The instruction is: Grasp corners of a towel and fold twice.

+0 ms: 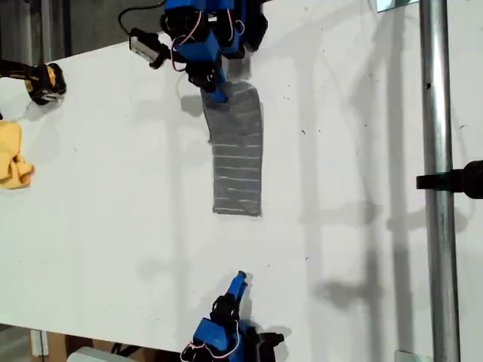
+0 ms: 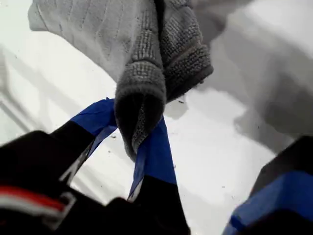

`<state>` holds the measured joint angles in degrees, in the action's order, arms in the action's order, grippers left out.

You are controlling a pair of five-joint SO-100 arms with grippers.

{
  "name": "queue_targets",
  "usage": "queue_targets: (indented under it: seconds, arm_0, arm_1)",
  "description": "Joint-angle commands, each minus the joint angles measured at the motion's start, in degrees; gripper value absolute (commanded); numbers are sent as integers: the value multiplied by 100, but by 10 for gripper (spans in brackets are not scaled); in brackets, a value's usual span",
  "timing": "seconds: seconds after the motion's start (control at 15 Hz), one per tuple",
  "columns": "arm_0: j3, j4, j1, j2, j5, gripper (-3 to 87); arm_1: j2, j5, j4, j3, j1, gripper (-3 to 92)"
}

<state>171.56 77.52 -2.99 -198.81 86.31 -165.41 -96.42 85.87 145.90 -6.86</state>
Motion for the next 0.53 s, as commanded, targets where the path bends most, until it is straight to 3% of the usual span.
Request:
queue_targets:
  seconds: [0.0,0.27,0.47]
  arm_0:
    - [-281,35,-44,-44,-35,142]
    - [-290,35,-18,-44,-62,142]
    - [-299,44,-53,-44,-9,142]
  arm_1:
    - [-817,-149,290,132,-70,-2]
    - [3647,1151,-2672,-1837,-88,-2]
    - [6249,1890,-3296,-4087,-53,-2]
